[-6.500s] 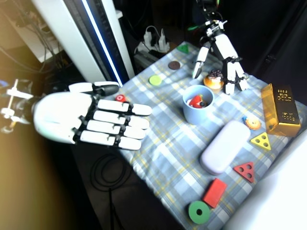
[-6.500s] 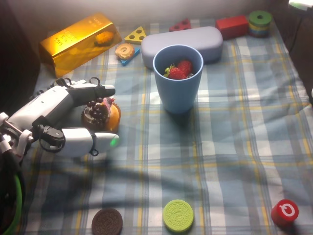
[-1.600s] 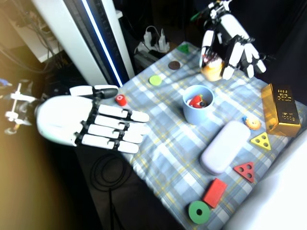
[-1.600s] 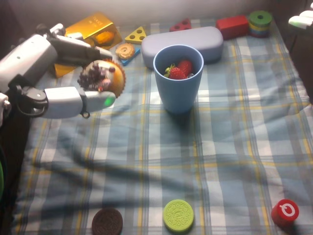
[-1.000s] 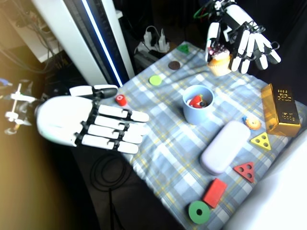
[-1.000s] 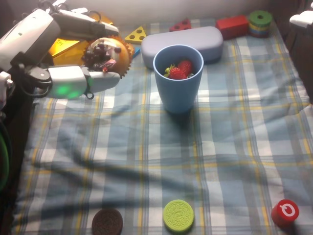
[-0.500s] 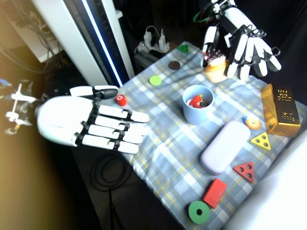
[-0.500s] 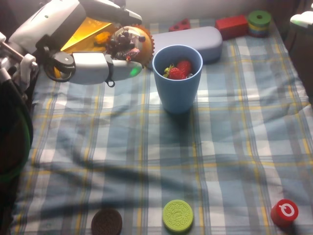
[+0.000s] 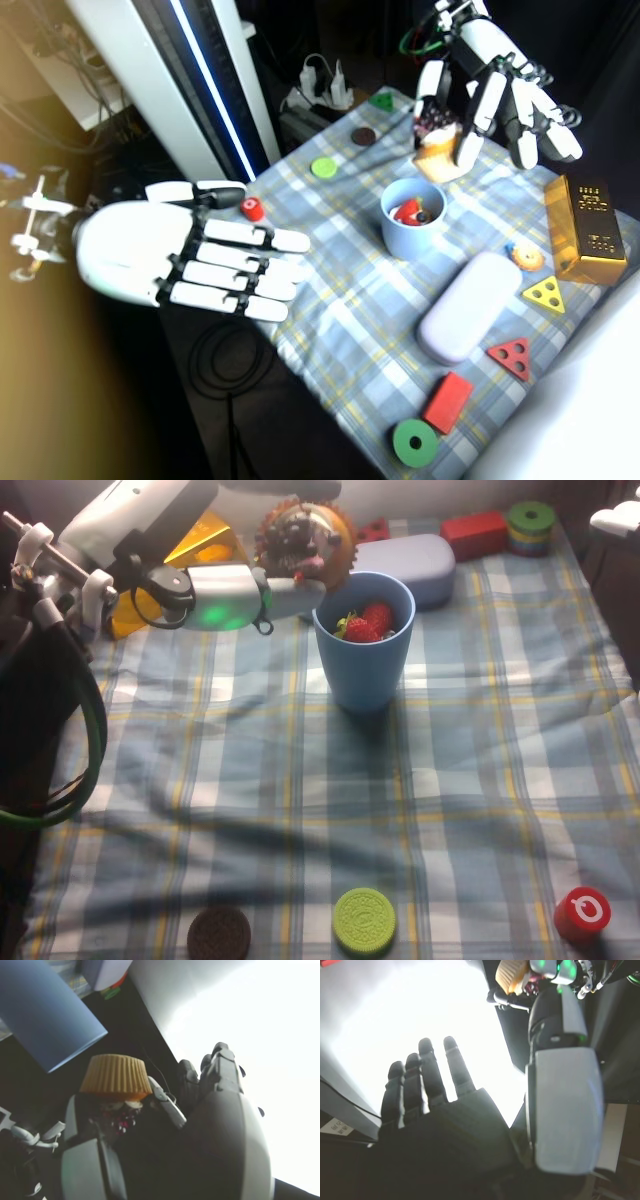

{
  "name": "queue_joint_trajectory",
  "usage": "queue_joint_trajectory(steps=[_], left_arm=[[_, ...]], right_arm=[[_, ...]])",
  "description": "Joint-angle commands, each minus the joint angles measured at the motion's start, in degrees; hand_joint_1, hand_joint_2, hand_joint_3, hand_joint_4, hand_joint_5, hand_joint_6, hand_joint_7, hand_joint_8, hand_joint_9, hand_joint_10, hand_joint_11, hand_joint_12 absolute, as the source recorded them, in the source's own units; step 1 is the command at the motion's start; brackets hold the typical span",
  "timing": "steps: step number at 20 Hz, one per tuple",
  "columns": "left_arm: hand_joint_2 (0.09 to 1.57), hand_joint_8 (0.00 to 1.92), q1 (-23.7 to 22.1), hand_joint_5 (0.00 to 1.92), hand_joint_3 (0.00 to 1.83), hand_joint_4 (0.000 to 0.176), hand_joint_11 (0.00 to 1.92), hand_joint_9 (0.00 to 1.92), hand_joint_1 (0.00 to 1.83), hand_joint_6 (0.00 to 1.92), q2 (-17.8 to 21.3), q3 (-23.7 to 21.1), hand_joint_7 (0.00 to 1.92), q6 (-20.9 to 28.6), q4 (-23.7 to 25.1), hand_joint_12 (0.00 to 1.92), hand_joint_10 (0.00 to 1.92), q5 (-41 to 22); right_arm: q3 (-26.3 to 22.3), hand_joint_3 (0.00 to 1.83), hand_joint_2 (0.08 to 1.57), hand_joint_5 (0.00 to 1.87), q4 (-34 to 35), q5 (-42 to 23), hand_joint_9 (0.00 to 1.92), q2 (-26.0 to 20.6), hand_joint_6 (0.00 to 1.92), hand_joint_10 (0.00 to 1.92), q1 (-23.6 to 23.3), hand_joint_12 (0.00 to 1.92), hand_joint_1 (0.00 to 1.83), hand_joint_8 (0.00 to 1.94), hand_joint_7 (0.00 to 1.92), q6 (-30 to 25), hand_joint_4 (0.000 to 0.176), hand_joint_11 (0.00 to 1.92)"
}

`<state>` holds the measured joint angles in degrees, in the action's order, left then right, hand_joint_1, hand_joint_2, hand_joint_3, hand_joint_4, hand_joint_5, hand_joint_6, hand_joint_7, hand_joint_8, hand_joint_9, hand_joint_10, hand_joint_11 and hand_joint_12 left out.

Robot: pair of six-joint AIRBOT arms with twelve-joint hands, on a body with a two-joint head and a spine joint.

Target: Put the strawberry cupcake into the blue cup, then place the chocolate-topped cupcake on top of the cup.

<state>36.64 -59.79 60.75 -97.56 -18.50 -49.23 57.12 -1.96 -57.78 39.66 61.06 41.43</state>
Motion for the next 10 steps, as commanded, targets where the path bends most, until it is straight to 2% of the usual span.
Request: queue_joint_trajectory(steps=[1, 2, 3, 4, 6, 7, 10], left_arm=[[1.0, 0.0, -0.8, 0.85, 0.01, 0.141, 0.0, 0.0, 1.01, 0.01, -0.4, 0.2, 0.29, 0.4, 1.0, 0.0, 0.0, -7.3], [1.18, 0.0, -0.8, 0.87, 0.0, 0.171, 0.0, 0.0, 0.97, 0.91, -0.6, 0.3, 0.28, 0.4, 0.9, 0.0, 0.0, -7.4], [1.21, 0.01, -0.8, 0.8, 0.0, 0.175, 0.0, 0.0, 0.93, 1.2, -0.7, 0.4, 0.26, 0.4, 0.9, 0.0, 0.0, -7.3], [1.21, 0.01, -0.8, 0.78, 0.0, 0.176, 0.0, 0.0, 0.92, 1.26, -0.9, 0.4, 0.26, 0.4, 0.9, 0.0, 0.0, -7.3], [1.16, 0.01, -0.8, 0.88, 0.0, 0.176, 0.0, 0.0, 0.97, 1.13, -1.1, 0.4, 0.3, 0.4, 0.8, 0.0, 0.0, -7.3], [1.16, 0.02, -0.8, 0.88, 0.0, 0.176, 0.0, 0.0, 0.97, 1.13, -1.2, 0.4, 0.32, 0.5, 0.8, 0.0, 0.0, -7.4], [1.12, 0.01, -0.7, 0.96, 0.0, 0.176, 0.0, 0.0, 1.01, 1.01, -1.7, 0.6, 0.35, 0.5, 0.7, 0.0, 0.0, -7.6]], right_arm=[[0.1, 0.0, 0.97, 0.03, 1.8, -7.0, 0.0, 0.1, 0.01, 0.0, -0.2, 0.0, 0.08, 0.0, 0.11, -0.4, 0.053, 0.0], [0.1, 0.0, 0.98, 0.03, 1.8, -7.0, 0.0, 0.1, 0.01, 0.0, -0.2, 0.0, 0.11, 0.01, 0.08, -0.4, 0.048, 0.0], [0.0, 0.0, 0.98, 0.03, 1.8, -7.0, 0.0, 0.1, 0.01, 0.0, -0.2, 0.0, 0.11, 0.01, 0.09, -0.4, 0.038, 0.0], [0.0, 0.0, 0.99, 0.04, 1.8, -7.0, 0.0, 0.1, 0.01, 0.0, -0.2, 0.0, 0.11, 0.01, 0.1, -0.4, 0.02, 0.0], [0.0, 0.0, 0.99, 0.04, 1.8, -7.1, 0.0, 0.1, 0.01, 0.0, -0.2, 0.0, 0.1, 0.01, 0.11, -0.4, 0.027, 0.0], [0.0, 0.0, 0.98, 0.03, 1.8, -7.1, 0.0, 0.1, 0.0, 0.0, -0.2, 0.0, 0.09, 0.01, 0.1, -0.4, 0.037, 0.0], [0.0, 0.0, 0.98, 0.04, 1.8, -7.1, 0.0, 0.1, 0.0, 0.0, -0.2, 0.0, 0.07, 0.01, 0.11, -0.4, 0.045, 0.0]])
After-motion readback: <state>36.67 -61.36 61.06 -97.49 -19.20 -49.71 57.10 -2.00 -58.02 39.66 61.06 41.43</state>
